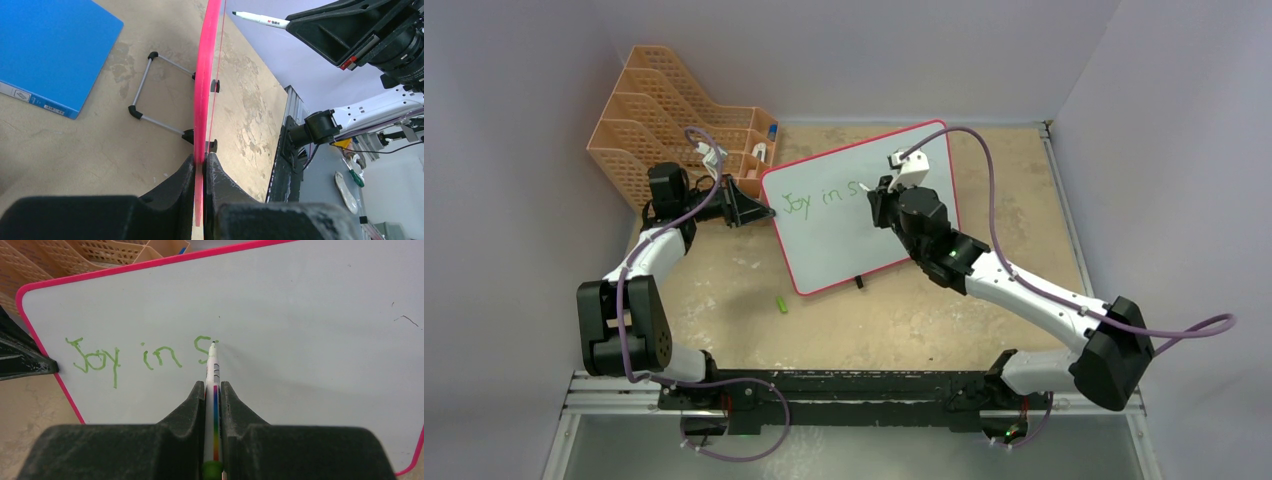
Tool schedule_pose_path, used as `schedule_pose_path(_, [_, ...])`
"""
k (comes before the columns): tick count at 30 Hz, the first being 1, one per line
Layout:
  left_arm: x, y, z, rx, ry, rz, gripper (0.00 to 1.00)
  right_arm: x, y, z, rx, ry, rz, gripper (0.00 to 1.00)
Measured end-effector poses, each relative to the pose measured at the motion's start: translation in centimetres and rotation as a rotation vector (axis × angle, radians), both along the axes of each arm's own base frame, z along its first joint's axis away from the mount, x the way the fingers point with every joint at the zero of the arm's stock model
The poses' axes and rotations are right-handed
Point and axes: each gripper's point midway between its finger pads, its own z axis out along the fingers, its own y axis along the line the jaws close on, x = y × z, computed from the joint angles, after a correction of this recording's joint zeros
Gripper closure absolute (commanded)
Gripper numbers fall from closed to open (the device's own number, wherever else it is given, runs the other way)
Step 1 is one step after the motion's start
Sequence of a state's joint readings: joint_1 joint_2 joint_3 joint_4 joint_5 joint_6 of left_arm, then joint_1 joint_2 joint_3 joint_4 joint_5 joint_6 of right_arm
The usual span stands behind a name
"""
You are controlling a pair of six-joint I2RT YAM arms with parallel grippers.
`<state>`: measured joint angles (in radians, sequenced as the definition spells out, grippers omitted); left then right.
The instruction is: Write a sentence on the whiteboard
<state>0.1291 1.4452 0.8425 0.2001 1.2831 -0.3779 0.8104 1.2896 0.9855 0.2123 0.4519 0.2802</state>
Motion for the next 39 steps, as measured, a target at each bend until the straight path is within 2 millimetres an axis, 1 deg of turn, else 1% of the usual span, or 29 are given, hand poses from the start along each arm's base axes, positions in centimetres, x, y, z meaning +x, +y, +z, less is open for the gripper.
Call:
schedule_pose_path(4, [0.0,0.0,0.0,0.0,0.0,0.0,1.0,0.1,0.0,-0.2,-0.004,0.003,0.0,1.0])
schedule_pose_path(12, [0.0,0.0,0.0,0.0,0.0,0.0,1.0,0.3,0.3,-1.3,-0.023,0.022,-0.001,1.0])
schedule_pose_path(39, [0.0,0.0,0.0,0.0,-0.001,-0.001,1.0,0.3,0.3,-1.3,-0.018,0.025,-0.007,1.0])
